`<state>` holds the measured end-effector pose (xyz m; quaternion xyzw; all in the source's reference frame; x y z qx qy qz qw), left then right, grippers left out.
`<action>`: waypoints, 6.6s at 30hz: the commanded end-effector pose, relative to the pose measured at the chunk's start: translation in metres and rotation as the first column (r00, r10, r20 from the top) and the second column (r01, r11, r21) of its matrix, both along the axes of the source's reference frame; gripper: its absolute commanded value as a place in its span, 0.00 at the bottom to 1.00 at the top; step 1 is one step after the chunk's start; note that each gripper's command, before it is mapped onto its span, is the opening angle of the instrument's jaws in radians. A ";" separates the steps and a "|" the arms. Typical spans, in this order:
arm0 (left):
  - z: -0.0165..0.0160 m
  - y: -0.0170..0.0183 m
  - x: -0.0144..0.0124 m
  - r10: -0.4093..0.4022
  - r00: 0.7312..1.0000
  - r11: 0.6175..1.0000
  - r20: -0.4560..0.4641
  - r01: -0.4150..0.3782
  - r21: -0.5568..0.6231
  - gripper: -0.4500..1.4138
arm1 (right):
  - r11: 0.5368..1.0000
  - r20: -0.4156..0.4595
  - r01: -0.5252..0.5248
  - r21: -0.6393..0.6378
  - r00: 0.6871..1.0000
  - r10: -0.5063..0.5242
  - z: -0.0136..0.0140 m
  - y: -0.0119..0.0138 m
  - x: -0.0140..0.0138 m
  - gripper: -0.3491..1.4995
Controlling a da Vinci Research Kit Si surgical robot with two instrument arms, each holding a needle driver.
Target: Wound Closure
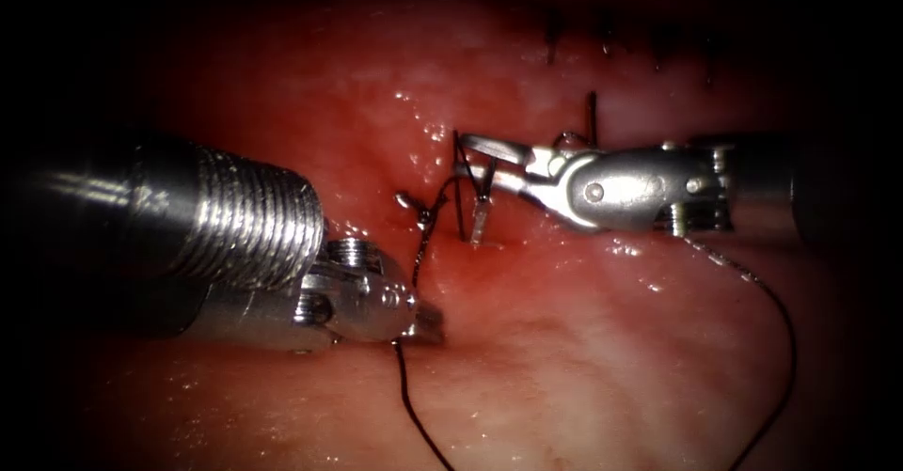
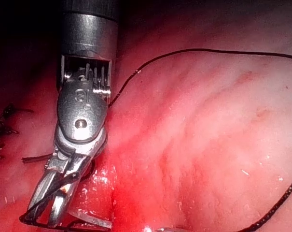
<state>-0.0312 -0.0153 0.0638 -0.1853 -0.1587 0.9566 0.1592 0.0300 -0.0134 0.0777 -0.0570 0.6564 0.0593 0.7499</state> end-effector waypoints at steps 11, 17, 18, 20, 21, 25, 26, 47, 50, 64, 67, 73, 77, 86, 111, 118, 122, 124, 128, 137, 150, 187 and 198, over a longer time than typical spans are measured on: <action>0.0005 0.0005 -0.0013 -0.047 0.996 0.995 0.071 0.054 -0.087 0.23 | 0.995 -0.021 0.022 0.097 1.000 -0.020 0.0014 0.0010 0.0002 0.00; 0.0008 0.0005 -0.0017 -0.055 0.995 0.993 0.078 0.063 -0.102 0.22 | 0.977 -0.033 0.030 0.209 0.999 -0.024 0.0015 0.0014 0.0002 0.00; 0.0008 0.0005 -0.0017 -0.055 0.995 0.993 0.078 0.063 -0.102 0.22 | 0.977 -0.033 0.030 0.209 0.999 -0.024 0.0015 0.0014 0.0002 0.00; 0.0012 0.0002 -0.0017 -0.047 0.996 0.992 0.076 0.055 -0.112 0.21 | 0.965 -0.033 0.034 0.260 0.999 -0.026 0.0017 0.0014 0.0003 0.00; 0.0012 0.0002 -0.0017 -0.047 0.996 0.992 0.076 0.055 -0.112 0.21 | 0.965 -0.033 0.034 0.260 0.999 -0.026 0.0017 0.0014 0.0003 0.00; 0.0012 -0.0003 -0.0016 -0.043 0.997 0.991 0.072 0.051 -0.120 0.17 | 0.953 -0.035 0.028 0.303 0.999 -0.018 0.0020 0.0014 0.0006 0.00; 0.0011 -0.0005 -0.0016 -0.047 0.997 0.991 0.069 0.055 -0.120 0.15 | 0.941 -0.038 0.027 0.336 0.999 -0.015 0.0021 0.0016 0.0006 0.00; 0.0025 -0.0028 -0.0009 -0.030 0.997 0.994 0.078 0.038 -0.102 0.13 | 0.836 -0.012 0.011 0.549 1.000 -0.006 0.0029 0.0010 0.0009 0.00; 0.0025 -0.0029 -0.0008 -0.030 0.997 0.994 0.078 0.037 -0.102 0.13 | 0.822 -0.015 0.031 0.568 1.000 -0.028 0.0032 0.0007 0.0011 0.00; 0.0025 -0.0032 -0.0005 -0.026 0.997 0.994 0.076 0.034 -0.102 0.13 | 0.727 -0.018 0.013 0.687 1.000 -0.001 0.0026 0.0016 0.0007 0.00; 0.0026 -0.0032 -0.0006 -0.027 0.997 0.994 0.075 0.035 -0.103 0.13 | 0.698 -0.021 0.002 0.716 1.000 0.018 0.0024 0.0015 0.0006 0.00; 0.0026 -0.0034 -0.0008 -0.029 0.997 0.994 0.074 0.036 -0.104 0.13 | 0.694 -0.002 -0.031 0.720 0.999 0.047 0.0022 0.0017 0.0006 0.00; 0.0025 -0.0035 -0.0009 -0.031 0.997 0.994 0.073 0.038 -0.104 0.13 | 0.692 0.004 -0.042 0.720 0.998 0.056 0.0021 0.0017 0.0007 0.00; 0.0027 -0.0035 -0.0010 -0.032 0.997 0.994 0.072 0.039 -0.105 0.15 | 0.480 -0.010 -0.024 0.877 0.998 0.069 0.0020 0.0009 0.0010 0.00; 0.0024 -0.0030 0.0000 -0.024 0.997 0.995 0.075 0.032 -0.098 0.17 | -0.072 -0.088 0.093 0.993 0.994 0.066 -0.0002 -0.0046 0.0030 0.00; 0.0020 -0.0026 0.0006 -0.022 0.997 0.995 0.078 0.029 -0.094 0.18 | -0.087 -0.061 0.064 0.994 0.998 0.027 -0.0037 -0.0079 0.0030 0.00; 0.0021 -0.0025 0.0007 -0.021 0.997 0.995 0.078 0.028 -0.094 0.16 | -0.106 -0.060 0.063 0.992 0.998 0.027 -0.0048 -0.0081 0.0031 0.00; 0.0021 -0.0025 0.0008 -0.021 0.997 0.995 0.079 0.028 -0.094 0.17 | -0.122 -0.059 0.061 0.991 0.998 0.022 -0.0048 -0.0085 0.0032 0.00; 0.0022 -0.0024 0.0010 -0.020 0.997 0.995 0.077 0.027 -0.096 0.17 | -0.147 -0.062 0.062 0.987 0.998 0.008 -0.0051 -0.0100 0.0030 0.00; 0.0025 -0.0025 0.0010 -0.019 0.997 0.995 0.077 0.027 -0.099 0.15 | -0.183 -0.078 0.074 0.980 0.997 -0.013 -0.0070 -0.0129 0.0034 0.00; 0.0024 -0.0026 0.0010 -0.021 0.997 0.995 0.076 0.028 -0.098 0.12 | -0.286 -0.116 0.144 0.947 0.987 0.110 -0.0072 -0.0118 0.0041 0.00; -0.0043 0.0019 -0.0027 0.096 0.930 0.964 0.355 0.003 -0.268 0.40 | 0.043 -0.087 0.077 0.996 0.939 0.333 -0.0021 -0.0035 -0.0063 0.69; -0.0014 0.0021 -0.0041 0.070 0.916 0.939 0.396 0.074 -0.337 0.00 | 0.046 -0.089 0.078 0.996 0.939 0.331 -0.0020 -0.0037 -0.0058 0.66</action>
